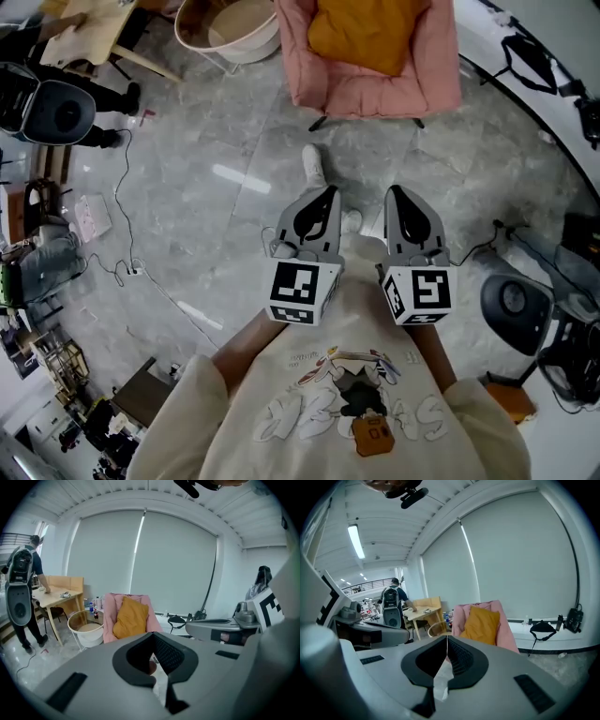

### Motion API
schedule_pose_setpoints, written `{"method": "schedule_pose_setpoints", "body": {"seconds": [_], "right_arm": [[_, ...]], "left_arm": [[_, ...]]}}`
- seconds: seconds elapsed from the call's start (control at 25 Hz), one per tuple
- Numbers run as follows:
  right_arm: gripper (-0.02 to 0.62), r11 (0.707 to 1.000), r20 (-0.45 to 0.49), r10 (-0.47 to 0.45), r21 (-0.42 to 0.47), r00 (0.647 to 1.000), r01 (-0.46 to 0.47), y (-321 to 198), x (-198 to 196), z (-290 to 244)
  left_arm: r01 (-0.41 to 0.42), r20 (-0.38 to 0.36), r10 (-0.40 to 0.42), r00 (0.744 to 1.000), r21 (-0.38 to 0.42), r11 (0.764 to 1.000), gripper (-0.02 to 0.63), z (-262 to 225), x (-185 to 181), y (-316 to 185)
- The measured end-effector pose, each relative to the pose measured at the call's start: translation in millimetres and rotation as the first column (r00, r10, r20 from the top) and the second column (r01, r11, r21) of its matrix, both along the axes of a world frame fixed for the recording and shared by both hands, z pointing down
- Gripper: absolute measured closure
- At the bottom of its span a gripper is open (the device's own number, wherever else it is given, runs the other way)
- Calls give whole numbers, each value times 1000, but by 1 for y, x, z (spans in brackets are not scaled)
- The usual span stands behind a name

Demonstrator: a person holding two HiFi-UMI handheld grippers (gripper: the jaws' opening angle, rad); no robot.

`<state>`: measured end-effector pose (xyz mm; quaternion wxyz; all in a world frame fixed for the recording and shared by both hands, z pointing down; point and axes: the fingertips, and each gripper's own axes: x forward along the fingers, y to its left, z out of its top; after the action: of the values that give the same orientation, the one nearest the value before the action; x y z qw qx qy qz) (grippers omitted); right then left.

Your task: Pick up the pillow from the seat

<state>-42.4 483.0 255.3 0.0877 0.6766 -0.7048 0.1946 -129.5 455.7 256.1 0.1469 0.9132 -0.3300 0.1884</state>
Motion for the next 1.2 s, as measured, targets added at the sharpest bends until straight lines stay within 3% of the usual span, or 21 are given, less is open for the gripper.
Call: {"method": "schedule_pose_setpoints", "body": {"seconds": [0.2, 0.52, 0.88, 1.08, 1.2], "right_arm": [[574, 999, -30, -8, -51, 1000, 6, -38, 4, 14], [574, 995, -33, -55, -81, 998, 52, -148, -12, 19], [574, 993, -51, 15, -114, 999, -20, -270, -5, 15], [574, 992, -77, 30, -122, 997, -40, -316, -10, 7], [574, 991, -87, 61, -110, 994, -71, -336, -6, 2]], "left_arm": [[66, -23, -67, 997, -48, 997, 601, 14, -9, -46], [64, -54, -68, 996, -73, 995, 601, 13, -11, -153], [9, -74, -16, 997, -94, 996, 601, 11, -5, -290], [2, -85, -12, 996, -128, 992, 601, 16, -14, -337], [-30, -107, 19, 994, -104, 994, 601, 11, -5, -362]]}}
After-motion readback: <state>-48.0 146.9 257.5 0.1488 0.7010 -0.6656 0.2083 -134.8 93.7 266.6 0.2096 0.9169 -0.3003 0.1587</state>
